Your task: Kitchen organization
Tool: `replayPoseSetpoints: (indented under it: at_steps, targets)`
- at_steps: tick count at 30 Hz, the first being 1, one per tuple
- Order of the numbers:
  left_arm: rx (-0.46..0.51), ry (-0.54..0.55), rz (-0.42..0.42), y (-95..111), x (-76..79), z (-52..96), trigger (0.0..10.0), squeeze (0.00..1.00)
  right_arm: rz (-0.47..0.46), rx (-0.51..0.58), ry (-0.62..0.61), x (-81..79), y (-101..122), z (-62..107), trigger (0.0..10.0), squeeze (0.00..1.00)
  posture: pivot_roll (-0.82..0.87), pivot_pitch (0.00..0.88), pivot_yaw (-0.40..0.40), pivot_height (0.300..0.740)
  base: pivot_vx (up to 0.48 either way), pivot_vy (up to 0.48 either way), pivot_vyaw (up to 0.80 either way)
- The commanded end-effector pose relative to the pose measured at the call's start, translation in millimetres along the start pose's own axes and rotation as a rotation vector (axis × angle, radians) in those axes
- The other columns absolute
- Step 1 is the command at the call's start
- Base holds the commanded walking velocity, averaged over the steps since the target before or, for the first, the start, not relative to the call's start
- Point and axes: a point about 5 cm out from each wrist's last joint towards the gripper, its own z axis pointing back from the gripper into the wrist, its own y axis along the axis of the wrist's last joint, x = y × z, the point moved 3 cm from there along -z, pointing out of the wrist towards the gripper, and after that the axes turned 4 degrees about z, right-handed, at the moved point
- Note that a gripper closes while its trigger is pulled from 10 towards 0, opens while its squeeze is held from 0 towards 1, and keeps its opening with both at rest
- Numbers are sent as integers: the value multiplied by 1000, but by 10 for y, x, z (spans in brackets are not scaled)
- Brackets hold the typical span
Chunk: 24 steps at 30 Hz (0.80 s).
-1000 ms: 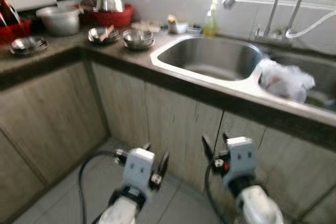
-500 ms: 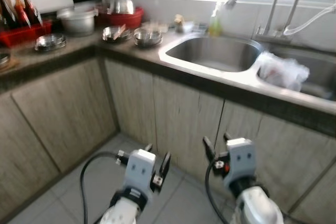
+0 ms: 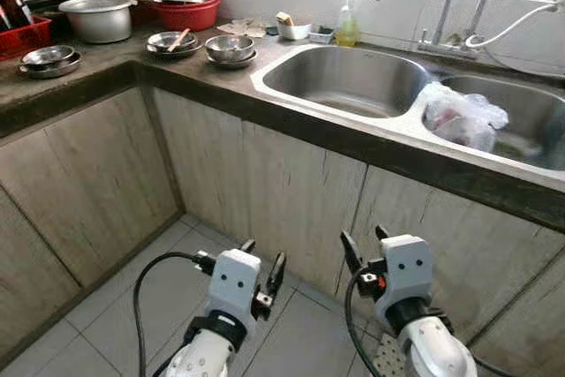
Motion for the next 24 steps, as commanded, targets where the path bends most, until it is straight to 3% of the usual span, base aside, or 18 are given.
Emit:
replayPoseSetpoints:
  at_steps: [1, 24]
  targets:
    - [-13, 4, -7, -29, -4, 6, 10000, 0, 5, 23, 12, -28, 47, -17, 10000, 0, 27, 0, -31, 740, 244, 0, 800]
    - [-9, 8, -13, -22, -20, -24, 10000, 0, 12, 35, 15, -28, 69, -81, 10000, 0, 30, 0, -30, 740, 311, 0, 800]
